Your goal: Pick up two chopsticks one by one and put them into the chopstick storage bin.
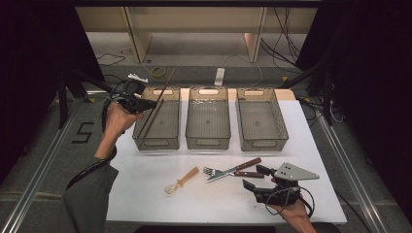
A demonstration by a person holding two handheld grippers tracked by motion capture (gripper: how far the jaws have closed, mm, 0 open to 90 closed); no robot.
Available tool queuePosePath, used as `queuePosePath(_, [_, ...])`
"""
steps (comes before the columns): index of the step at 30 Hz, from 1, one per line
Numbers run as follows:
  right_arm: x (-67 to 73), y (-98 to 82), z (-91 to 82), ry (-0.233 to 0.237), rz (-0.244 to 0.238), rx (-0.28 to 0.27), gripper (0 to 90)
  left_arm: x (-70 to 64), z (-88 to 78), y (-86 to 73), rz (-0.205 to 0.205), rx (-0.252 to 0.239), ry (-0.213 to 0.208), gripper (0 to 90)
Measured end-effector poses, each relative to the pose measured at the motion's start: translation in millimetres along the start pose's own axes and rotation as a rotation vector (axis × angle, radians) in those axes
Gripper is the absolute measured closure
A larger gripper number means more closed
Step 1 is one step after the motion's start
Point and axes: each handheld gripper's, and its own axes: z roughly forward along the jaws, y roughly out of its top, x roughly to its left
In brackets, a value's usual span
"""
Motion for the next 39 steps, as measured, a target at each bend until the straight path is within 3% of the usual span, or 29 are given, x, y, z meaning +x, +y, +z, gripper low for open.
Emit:
queuePosePath(9, [0.2, 0.1, -0.3, 0.003, -0.002, -0.002, 27.8, 12.9, 17.9, -1.7, -0.03, 0.006, 0.062, 84.8])
queuePosePath(30, [0.9, -0.3, 0.6, 0.01, -0.004, 0.0, 27.8, 17.2, 42.9, -18.4, -0.039, 0.023, 0.066, 84.7])
queuePosePath(37, [1.1, -0.3, 0.5, 0.01, -0.002, 0.001, 27.8, 16.4, 48.6, -23.6, -0.036, 0.049, 0.077, 83.4])
queuePosePath(39, [0.8, -0.3, 0.6, 0.009, -0.003, 0.0, 27.8, 15.7, 49.5, -23.9, -0.035, 0.069, 0.088, 78.8])
